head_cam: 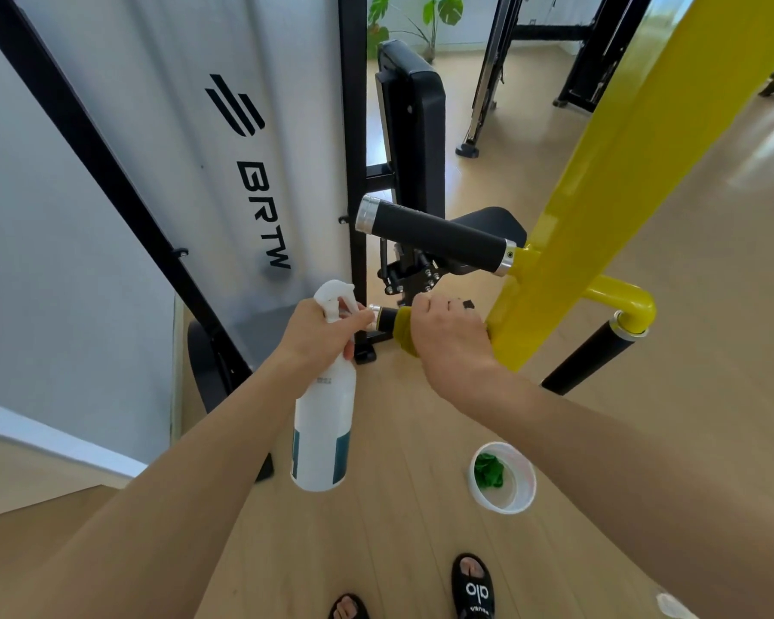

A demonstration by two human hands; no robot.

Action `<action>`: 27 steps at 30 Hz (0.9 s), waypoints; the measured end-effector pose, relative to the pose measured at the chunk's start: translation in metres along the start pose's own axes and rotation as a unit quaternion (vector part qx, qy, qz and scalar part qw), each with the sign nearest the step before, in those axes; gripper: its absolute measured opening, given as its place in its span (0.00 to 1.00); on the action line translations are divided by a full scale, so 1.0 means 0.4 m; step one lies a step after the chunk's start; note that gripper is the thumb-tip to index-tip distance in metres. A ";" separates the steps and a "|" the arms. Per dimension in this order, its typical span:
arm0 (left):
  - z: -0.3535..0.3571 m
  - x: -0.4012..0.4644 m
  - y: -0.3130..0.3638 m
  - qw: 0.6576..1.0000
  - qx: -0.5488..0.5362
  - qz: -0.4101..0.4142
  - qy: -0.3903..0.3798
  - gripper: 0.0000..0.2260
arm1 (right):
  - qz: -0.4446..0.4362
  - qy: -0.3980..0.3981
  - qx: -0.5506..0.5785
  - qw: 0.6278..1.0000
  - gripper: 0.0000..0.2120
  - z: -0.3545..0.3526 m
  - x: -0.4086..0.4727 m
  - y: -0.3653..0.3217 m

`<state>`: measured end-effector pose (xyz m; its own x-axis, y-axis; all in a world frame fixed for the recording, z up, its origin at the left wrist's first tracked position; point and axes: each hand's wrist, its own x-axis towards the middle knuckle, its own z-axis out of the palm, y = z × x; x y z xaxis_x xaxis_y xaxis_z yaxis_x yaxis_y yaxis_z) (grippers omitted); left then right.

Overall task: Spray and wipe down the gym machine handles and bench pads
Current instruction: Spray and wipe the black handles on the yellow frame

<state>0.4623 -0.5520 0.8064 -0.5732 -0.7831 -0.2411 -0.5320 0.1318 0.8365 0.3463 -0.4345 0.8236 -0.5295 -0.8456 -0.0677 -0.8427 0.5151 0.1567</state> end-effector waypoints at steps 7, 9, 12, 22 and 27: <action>-0.013 0.000 -0.010 1.000 -0.019 -0.020 -0.004 0.05 | -0.090 -0.029 0.131 0.987 0.19 -0.020 0.084 -0.074; -0.014 -0.001 -0.011 1.000 -0.025 -0.018 0.003 0.07 | -0.095 -0.002 0.107 0.990 0.19 -0.014 0.073 -0.065; -0.012 0.004 -0.014 1.000 -0.017 -0.015 0.016 0.07 | -0.071 0.005 0.022 0.997 0.21 -0.011 0.044 -0.024; -0.010 0.018 -0.003 0.999 -0.036 -0.028 0.006 0.13 | 0.002 -0.041 -0.018 0.999 0.23 -0.018 0.030 0.003; -0.017 0.009 0.006 0.999 -0.037 -0.030 0.011 0.09 | -0.077 -0.040 0.149 0.985 0.19 -0.031 0.096 -0.067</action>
<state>0.4634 -0.5587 0.8109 -0.5273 -0.8019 -0.2810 -0.5166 0.0400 0.8553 0.3497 -0.4823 0.8292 -0.3888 -0.9094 -0.1476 -0.8986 0.4097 -0.1569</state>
